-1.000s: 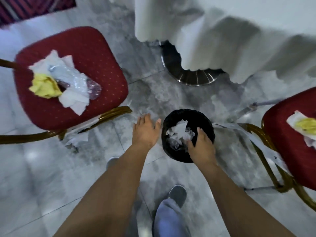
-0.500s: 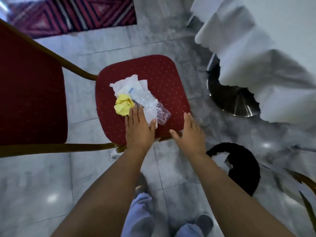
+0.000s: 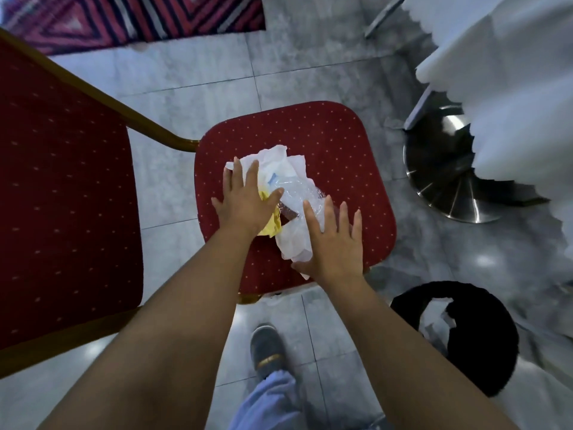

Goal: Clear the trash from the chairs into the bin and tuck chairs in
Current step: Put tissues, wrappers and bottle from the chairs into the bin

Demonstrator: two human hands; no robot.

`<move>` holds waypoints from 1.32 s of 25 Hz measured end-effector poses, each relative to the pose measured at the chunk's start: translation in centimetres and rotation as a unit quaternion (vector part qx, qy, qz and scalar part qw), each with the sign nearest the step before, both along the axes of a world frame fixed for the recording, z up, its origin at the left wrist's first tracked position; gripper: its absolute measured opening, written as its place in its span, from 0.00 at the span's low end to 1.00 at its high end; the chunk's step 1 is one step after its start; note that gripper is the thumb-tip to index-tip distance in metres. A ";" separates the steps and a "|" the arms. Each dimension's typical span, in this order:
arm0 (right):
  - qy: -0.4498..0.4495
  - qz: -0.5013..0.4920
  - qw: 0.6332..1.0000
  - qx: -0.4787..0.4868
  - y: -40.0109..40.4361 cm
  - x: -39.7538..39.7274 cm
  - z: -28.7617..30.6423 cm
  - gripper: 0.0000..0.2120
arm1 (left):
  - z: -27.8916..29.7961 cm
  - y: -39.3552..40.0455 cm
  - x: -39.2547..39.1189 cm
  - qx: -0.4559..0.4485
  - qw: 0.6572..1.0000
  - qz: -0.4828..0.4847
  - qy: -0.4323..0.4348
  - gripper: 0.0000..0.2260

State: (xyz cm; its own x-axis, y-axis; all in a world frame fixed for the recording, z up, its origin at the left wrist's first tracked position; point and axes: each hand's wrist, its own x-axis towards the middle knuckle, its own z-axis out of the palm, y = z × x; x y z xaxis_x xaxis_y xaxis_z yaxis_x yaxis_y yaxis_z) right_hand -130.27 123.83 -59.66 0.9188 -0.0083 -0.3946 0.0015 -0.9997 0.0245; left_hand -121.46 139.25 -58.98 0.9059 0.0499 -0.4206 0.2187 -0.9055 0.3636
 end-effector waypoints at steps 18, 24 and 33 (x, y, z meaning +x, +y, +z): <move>-0.025 -0.271 0.953 0.132 1.3 4.3 -0.8 0.36 | -3.4 -2.3 0.2 -0.081 0.993 0.085 0.008 0.28; -0.016 -0.302 0.922 0.242 1.2 4.2 -1.0 0.34 | -3.9 -4.9 -1.7 -0.238 0.955 0.175 0.000 0.25; 0.009 -0.347 0.871 0.347 -0.1 2.2 -0.3 0.27 | -4.0 -6.5 -3.3 -0.322 0.930 0.174 0.004 0.17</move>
State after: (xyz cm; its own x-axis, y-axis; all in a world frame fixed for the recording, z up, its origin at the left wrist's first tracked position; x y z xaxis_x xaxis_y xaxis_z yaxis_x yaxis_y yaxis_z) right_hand -128.09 123.72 -60.00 0.7813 -0.3136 -0.5397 -0.6151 -0.5342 -0.5799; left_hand -124.76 132.78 -62.95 0.8784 0.0748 -0.4721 0.4637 -0.3733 0.8035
